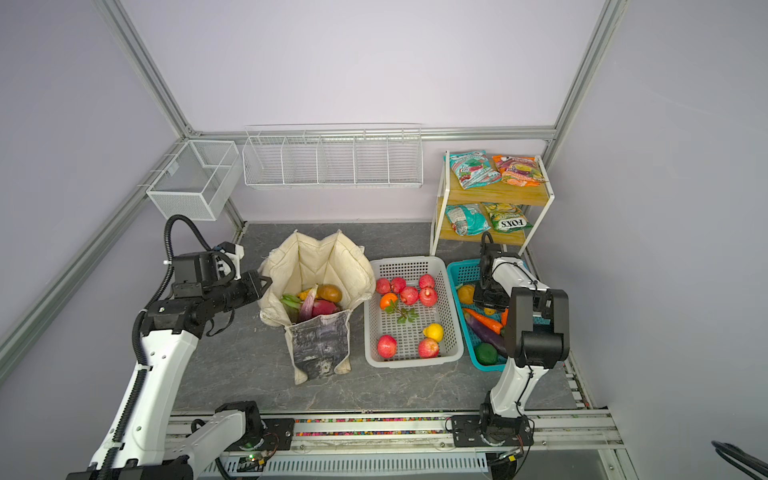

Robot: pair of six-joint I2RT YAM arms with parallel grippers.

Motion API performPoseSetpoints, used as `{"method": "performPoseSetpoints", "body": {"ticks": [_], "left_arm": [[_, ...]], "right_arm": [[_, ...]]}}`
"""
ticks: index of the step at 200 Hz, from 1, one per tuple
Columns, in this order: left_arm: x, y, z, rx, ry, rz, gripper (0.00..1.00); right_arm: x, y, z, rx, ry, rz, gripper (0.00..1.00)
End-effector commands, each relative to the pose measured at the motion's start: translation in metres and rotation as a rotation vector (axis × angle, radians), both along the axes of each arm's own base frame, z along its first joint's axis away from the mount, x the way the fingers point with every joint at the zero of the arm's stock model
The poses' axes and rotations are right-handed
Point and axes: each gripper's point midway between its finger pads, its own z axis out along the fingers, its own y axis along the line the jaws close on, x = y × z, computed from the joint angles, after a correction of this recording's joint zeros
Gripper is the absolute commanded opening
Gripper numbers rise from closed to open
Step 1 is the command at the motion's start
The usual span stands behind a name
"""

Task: Place the food into the grocery bag and tie it
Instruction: 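Lift the yellow mango with the right gripper and carry it over the bag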

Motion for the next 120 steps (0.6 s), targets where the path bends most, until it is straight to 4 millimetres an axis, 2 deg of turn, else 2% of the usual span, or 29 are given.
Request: {"method": "performPoseSetpoints", "body": {"ticks": [1, 16, 49, 82, 101, 120], "left_arm": [[0.000, -0.002, 0.001, 0.009, -0.011, -0.016, 0.00], [-0.001, -0.003, 0.000, 0.005, -0.007, -0.020, 0.00], [-0.003, -0.002, -0.001, 0.007, -0.010, -0.018, 0.00], [-0.003, -0.003, 0.001, 0.003, -0.015, -0.021, 0.00], [-0.004, -0.003, 0.003, 0.003, -0.022, -0.021, 0.00], [-0.003, -0.004, 0.005, -0.001, -0.026, -0.023, 0.00]], "right_arm": [[0.000, 0.005, 0.043, 0.027, -0.108, -0.023, 0.40], [-0.010, 0.011, 0.068, 0.062, -0.147, -0.025, 0.40], [-0.028, 0.037, 0.140, 0.152, -0.332, -0.005, 0.41], [-0.044, 0.089, 0.211, 0.318, -0.522, 0.072, 0.41], [-0.049, 0.118, 0.239, 0.364, -0.575, 0.135, 0.42], [-0.054, 0.165, 0.262, 0.423, -0.616, 0.251, 0.42]]}}
